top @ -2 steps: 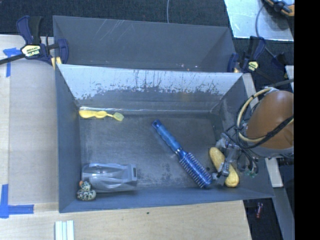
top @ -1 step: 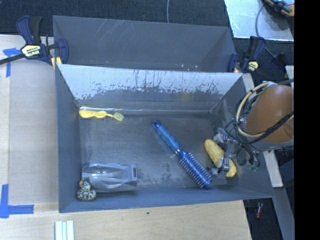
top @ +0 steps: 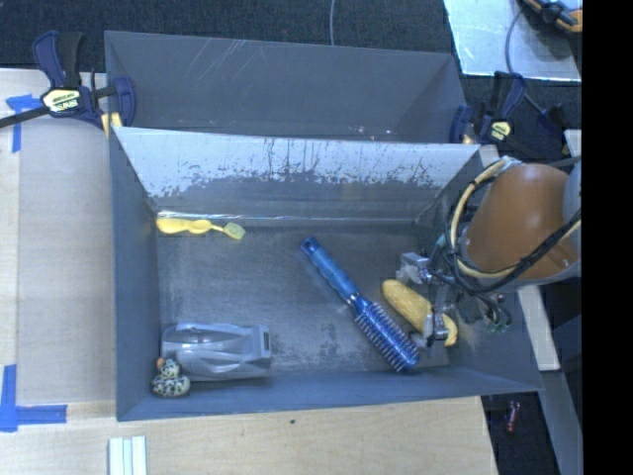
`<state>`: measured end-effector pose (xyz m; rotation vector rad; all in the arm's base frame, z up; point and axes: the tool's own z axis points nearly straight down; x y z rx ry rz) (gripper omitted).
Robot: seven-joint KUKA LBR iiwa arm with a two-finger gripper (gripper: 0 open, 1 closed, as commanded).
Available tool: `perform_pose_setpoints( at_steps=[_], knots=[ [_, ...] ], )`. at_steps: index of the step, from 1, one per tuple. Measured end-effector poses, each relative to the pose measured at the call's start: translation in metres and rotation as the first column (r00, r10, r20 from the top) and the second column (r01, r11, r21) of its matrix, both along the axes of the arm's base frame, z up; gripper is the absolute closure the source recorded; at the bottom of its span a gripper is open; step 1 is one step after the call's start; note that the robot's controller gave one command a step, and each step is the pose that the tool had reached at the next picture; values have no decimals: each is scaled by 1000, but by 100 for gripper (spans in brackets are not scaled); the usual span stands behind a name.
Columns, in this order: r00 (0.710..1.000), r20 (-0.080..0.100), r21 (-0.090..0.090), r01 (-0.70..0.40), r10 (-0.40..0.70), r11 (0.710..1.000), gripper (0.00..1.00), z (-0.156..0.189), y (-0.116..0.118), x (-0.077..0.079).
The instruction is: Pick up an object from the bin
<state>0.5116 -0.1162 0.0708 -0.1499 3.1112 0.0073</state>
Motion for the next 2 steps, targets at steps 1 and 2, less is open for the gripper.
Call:
perform_pose_setpoints(
  at_steps=[1,2],
  knots=[
    [985,3,4,174,-174,985,100,-1,24,-15],
    [985,3,4,174,-174,985,100,-1,24,-15]
  ],
)
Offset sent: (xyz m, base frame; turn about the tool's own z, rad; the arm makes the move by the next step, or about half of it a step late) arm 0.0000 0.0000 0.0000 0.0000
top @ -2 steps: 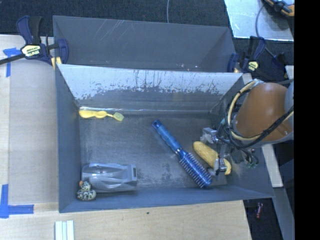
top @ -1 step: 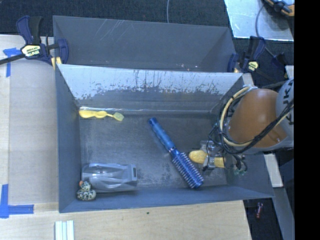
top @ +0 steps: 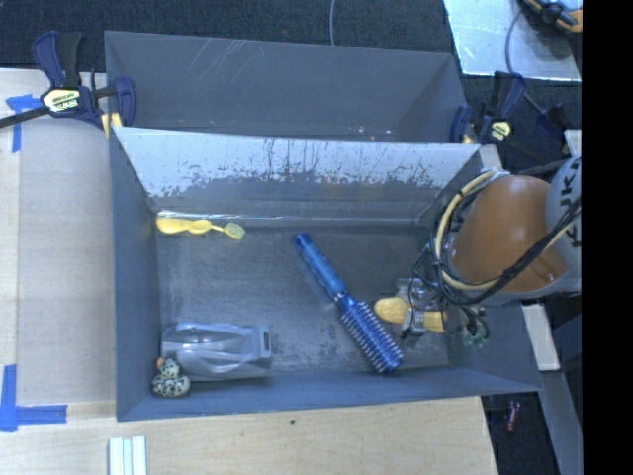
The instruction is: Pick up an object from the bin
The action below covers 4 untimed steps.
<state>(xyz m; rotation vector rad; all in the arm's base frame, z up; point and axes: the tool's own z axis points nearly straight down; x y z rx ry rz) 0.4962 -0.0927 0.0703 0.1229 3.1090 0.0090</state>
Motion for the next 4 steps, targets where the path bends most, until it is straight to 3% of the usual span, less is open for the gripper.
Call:
perform_pose_setpoints(
  at_steps=[1,2,3,4],
  knots=[
    [1000,-3,0,-2,2,1000,100,76,5,-4],
    [1000,-1,1,9,-9,1000,100,105,4,7],
    [1000,0,0,-4,4,1000,100,111,1,17],
    [1000,-1,0,-13,13,1000,100,184,0,16]
  ],
)
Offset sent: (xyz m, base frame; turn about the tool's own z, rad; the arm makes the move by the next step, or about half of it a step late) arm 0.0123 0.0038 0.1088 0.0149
